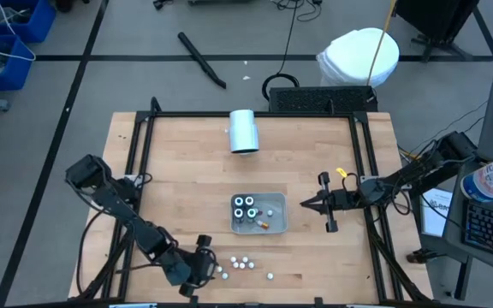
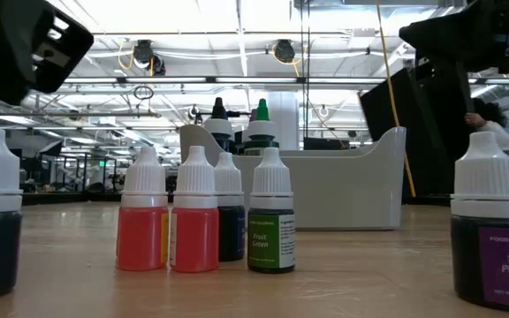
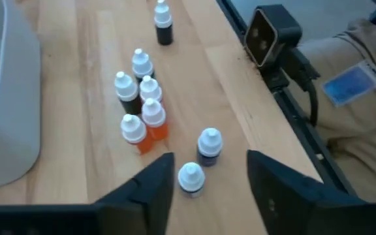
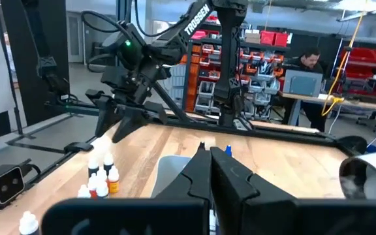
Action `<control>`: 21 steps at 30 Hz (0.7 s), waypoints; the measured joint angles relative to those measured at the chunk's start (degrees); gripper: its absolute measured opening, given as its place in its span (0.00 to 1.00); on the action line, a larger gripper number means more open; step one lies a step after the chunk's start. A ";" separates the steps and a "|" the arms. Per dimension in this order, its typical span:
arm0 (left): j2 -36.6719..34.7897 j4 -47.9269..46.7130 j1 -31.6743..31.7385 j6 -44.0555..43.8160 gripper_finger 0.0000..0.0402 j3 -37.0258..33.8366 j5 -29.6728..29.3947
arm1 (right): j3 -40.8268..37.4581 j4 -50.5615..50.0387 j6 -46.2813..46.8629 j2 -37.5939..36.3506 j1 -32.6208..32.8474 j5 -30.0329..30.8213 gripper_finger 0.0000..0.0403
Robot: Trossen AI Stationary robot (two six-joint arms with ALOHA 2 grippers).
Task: Pick & Place food coloring
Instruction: Put the small purple food coloring bottle into the gray bin
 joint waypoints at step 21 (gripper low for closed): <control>4.52 3.12 2.18 1.12 0.58 -0.09 2.44 | 0.00 -1.51 0.22 0.02 -0.02 0.01 0.00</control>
